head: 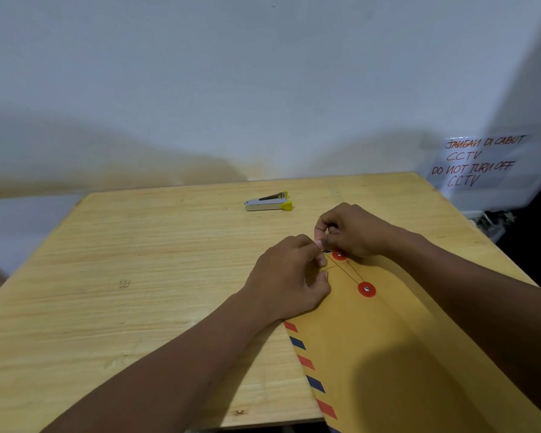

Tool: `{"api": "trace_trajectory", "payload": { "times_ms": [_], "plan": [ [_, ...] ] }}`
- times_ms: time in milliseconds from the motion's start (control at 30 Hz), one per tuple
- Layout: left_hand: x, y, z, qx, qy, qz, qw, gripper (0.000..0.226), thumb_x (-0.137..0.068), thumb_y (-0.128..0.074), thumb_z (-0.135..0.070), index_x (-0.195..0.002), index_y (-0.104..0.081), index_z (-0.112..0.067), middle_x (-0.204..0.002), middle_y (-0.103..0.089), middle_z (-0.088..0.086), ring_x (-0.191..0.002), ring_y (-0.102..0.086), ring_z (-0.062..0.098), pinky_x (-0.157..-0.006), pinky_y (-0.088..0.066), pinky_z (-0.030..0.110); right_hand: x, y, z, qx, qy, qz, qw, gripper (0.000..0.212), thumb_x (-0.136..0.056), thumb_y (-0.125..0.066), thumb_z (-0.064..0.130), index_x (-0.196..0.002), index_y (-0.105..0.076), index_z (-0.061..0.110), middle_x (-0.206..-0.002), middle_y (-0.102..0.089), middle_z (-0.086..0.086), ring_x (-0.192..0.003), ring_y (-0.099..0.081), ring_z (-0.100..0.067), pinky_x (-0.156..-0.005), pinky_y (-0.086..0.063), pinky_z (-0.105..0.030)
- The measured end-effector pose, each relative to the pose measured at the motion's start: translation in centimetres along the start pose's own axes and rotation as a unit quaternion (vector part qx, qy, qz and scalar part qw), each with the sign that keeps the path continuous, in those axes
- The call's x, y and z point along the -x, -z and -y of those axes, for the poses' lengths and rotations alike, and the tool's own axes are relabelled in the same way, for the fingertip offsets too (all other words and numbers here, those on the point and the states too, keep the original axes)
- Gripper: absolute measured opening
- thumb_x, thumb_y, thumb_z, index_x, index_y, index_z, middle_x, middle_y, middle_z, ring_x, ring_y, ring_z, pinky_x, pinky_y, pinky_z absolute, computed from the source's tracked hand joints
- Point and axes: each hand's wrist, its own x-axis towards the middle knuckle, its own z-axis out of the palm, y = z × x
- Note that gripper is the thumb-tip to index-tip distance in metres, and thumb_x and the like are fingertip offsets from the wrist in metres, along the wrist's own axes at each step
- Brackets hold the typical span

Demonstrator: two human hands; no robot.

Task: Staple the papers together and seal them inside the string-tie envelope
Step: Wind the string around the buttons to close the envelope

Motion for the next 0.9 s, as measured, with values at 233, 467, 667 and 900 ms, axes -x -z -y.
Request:
{"api": "trace_trajectory", "payload": {
  "times_ms": [233,467,667,900],
  "plan": [
    [-0.2,-0.3,0.0,-0.082,-0.038,-0.052,0.995,0.018,-0.076,-0.066,-0.036,-0.081,-0.075,-0.021,-0.076,-0.065,-0.008,-0.080,-0.051,0.016,-0.069,-0.040,0.034,-0.3,0.2,-0.1,-0.015,0.002,-0.001,1.000,0.008,-0.085,-0.075,0.025,-0.086,-0.073,0.017,-0.051,-0.053,0.012,-0.057,-0.049,-0.007,-0.061,-0.042,-0.026],
    [-0.2,-0.1,-0.2,-0.045,-0.032,-0.022,0.998,0.018,-0.079,-0.068,-0.031,-0.087,-0.073,-0.016,-0.082,-0.063,-0.003,-0.080,-0.054,0.016,-0.070,-0.049,0.036,-0.5,1.2,-1.6,-0.001,-0.032,-0.001,0.999,0.012,-0.083,-0.076,0.031,-0.082,-0.071,0.020,-0.067,-0.063,0.006,-0.069,-0.058,-0.011,-0.062,-0.044,-0.025],
    [-0.2,-0.1,-0.2,-0.057,-0.030,-0.014,0.998,0.025,-0.080,-0.064,-0.035,-0.099,-0.071,-0.021,-0.092,-0.062,-0.005,-0.086,-0.053,0.013,-0.074,-0.049,0.035,0.5,1.7,-2.3,0.012,-0.047,-0.013,0.999,0.010,-0.086,-0.074,0.027,-0.086,-0.071,0.018,-0.069,-0.062,0.009,-0.068,-0.056,-0.006,-0.058,-0.038,-0.021],
    [-0.4,-0.2,-0.3,-0.081,-0.015,-0.012,0.996,0.031,-0.080,-0.060,-0.040,-0.104,-0.074,-0.026,-0.101,-0.066,-0.011,-0.094,-0.054,0.012,-0.077,-0.048,0.033,4.7,2.1,-3.6,0.016,-0.042,-0.039,0.998,0.005,-0.088,-0.072,0.028,-0.088,-0.072,0.022,-0.075,-0.069,0.000,-0.071,-0.059,-0.015,-0.062,-0.044,-0.025]
  ]
}}
